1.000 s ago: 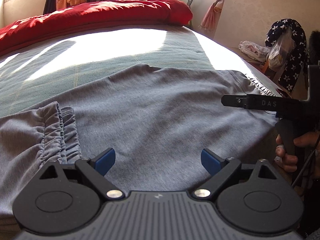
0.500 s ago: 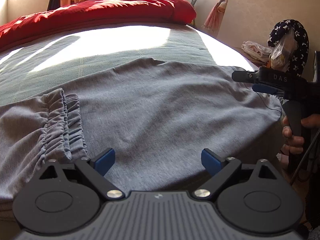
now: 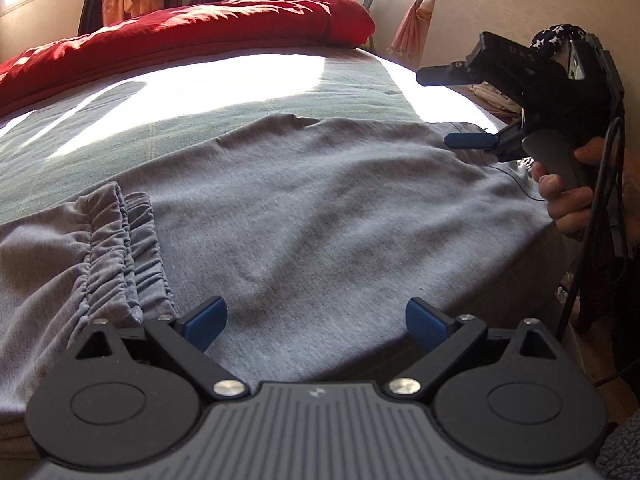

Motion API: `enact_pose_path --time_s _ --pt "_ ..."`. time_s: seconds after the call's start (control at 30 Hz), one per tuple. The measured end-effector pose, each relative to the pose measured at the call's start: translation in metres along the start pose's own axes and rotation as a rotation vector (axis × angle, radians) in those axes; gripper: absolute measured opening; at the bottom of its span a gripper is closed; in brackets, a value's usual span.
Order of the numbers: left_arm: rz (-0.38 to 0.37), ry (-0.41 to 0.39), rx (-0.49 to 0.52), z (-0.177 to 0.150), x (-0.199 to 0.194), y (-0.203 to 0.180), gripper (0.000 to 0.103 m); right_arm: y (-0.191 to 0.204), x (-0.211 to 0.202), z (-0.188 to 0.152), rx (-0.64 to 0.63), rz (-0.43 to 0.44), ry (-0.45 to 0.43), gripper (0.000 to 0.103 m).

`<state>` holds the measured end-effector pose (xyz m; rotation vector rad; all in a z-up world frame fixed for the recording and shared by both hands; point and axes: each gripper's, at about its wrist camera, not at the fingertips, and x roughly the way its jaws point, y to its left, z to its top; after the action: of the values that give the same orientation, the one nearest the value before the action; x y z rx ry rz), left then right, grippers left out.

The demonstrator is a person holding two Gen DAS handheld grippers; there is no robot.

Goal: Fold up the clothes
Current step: 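Sweep the open right gripper along the edge of the folded pants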

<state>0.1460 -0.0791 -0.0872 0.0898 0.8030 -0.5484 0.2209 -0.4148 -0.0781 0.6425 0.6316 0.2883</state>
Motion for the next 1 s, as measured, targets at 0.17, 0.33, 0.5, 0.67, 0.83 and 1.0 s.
enact_pose_path --time_s 0.17,0.33,0.5,0.67,0.83,1.0 --pt "-0.024 0.005 -0.018 -0.004 0.003 0.009 0.096 0.012 0.047 -0.006 0.003 0.005 0.136 0.103" --pt "-0.039 -0.001 -0.009 -0.003 0.003 0.01 0.097 0.031 0.048 -0.005 -0.025 0.006 0.136 0.103" --pt "-0.044 -0.001 -0.011 -0.004 0.002 0.012 0.098 0.053 0.068 -0.011 -0.091 0.058 0.242 0.103" --pt "-0.034 -0.002 -0.02 -0.001 -0.003 0.015 0.098 0.061 0.066 -0.013 -0.136 0.008 0.262 0.103" --pt "-0.014 -0.012 -0.019 0.001 -0.011 0.013 0.098 0.063 0.024 -0.006 -0.136 0.004 0.228 0.103" --pt "0.012 -0.024 -0.012 0.005 -0.021 0.012 0.098 0.048 0.006 -0.025 -0.092 -0.012 0.319 0.103"
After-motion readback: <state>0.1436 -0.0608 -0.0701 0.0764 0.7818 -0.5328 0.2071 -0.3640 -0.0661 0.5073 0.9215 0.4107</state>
